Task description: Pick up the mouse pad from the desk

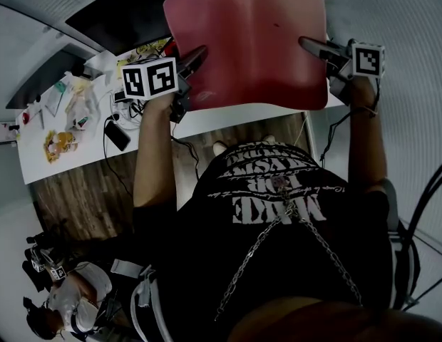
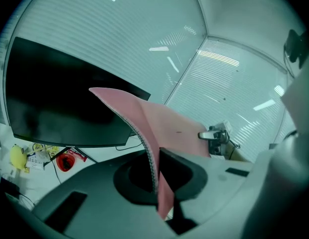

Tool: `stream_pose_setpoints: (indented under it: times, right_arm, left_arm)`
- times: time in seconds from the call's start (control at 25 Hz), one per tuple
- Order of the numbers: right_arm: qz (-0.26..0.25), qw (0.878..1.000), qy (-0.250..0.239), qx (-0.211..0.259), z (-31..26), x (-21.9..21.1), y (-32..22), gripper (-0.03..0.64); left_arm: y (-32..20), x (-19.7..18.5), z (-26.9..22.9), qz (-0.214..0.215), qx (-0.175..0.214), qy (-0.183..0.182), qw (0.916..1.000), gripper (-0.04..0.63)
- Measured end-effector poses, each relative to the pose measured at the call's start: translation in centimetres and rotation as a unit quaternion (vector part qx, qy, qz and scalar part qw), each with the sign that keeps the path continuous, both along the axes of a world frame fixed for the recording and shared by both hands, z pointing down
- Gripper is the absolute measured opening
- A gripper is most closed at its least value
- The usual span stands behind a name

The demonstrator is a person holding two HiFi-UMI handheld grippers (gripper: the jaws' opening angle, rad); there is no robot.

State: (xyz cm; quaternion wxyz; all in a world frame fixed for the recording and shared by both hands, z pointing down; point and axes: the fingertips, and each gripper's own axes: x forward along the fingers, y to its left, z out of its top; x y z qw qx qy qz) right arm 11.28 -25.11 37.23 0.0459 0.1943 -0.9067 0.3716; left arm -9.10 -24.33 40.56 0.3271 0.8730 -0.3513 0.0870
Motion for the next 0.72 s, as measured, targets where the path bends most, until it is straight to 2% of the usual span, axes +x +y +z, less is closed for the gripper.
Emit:
stream_pose_setpoints:
  times: [0.16, 0.32, 0.4, 0.56, 0.72]
  right_arm:
    - [-0.001, 1.0, -0.003, -0.01, 1.0, 0.6, -0.7, 0.014]
    - [-0.003, 0.999, -0.004, -0.036, 1.7, 1.4, -1.7, 0.014]
    - [0.006, 0.998, 0.011, -0.056, 3.2, 2.3, -2.3, 0.014]
    - [0.05, 0.989, 0.072, -0.117, 8.9, 4.6, -2.9, 0.014]
    - [0.033, 0.988, 0.07, -0.136, 12.2, 4.3, -3.3, 0.014]
  left_arm:
    - [-0.3, 0.2, 0.7, -0.009, -0.009, -0.004, 0.9999, 0.023]
    - [-0.9, 0.7, 1.6, -0.021, -0.038, 0.006, 0.999, 0.023]
    - [-1.4, 0.9, 3.0, -0.028, -0.051, 0.001, 0.9983, 0.023]
    - [-1.5, 1.6, 7.6, -0.032, -0.08, -0.015, 0.9962, 0.023]
    - [-1.5, 2.5, 11.0, -0.034, -0.096, -0.034, 0.9942, 0.023]
